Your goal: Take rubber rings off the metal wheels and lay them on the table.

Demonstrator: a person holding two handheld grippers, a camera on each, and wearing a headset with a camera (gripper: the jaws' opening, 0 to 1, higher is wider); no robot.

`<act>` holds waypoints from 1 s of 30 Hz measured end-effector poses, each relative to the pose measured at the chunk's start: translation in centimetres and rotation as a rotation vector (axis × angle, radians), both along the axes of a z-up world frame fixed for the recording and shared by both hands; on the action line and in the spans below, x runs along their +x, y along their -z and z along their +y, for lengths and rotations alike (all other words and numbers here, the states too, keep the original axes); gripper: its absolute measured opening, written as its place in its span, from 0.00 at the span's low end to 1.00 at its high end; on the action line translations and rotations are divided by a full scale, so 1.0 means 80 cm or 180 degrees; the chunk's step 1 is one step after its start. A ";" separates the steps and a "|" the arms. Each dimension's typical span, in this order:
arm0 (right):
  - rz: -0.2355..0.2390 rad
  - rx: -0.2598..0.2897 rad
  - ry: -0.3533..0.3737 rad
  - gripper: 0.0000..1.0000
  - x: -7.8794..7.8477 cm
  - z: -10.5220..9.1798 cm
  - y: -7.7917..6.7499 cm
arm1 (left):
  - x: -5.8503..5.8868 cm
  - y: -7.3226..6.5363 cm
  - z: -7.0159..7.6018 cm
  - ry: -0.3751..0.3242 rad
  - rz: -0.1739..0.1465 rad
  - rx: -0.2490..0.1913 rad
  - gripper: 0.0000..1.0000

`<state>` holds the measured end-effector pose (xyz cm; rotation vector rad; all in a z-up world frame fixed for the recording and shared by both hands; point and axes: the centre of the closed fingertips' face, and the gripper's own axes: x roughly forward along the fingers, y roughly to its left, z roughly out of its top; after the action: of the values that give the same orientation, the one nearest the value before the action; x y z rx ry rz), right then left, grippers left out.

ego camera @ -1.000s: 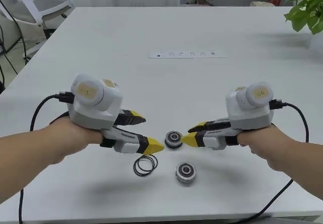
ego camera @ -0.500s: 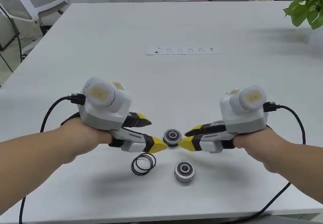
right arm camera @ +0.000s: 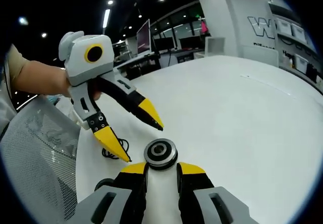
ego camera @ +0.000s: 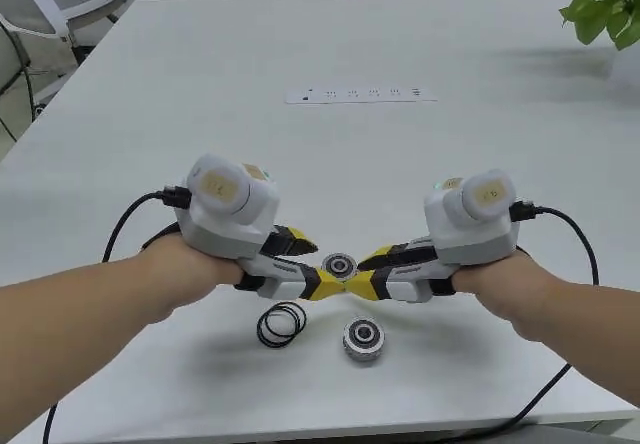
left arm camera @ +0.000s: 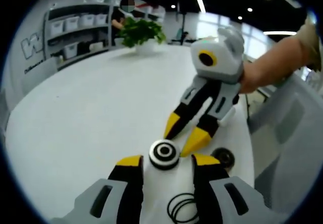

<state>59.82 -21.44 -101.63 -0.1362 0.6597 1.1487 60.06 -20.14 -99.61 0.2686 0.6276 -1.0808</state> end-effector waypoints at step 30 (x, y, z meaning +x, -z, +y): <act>-0.0114 -0.0050 -0.0039 0.15 0.001 -0.001 0.002 | 0.006 0.006 -0.016 -0.0010 -0.0171 0.0102 0.14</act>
<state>59.86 -21.55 -101.80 -0.1741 0.6369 1.1505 60.57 -21.45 -100.06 0.3234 0.5975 -1.0580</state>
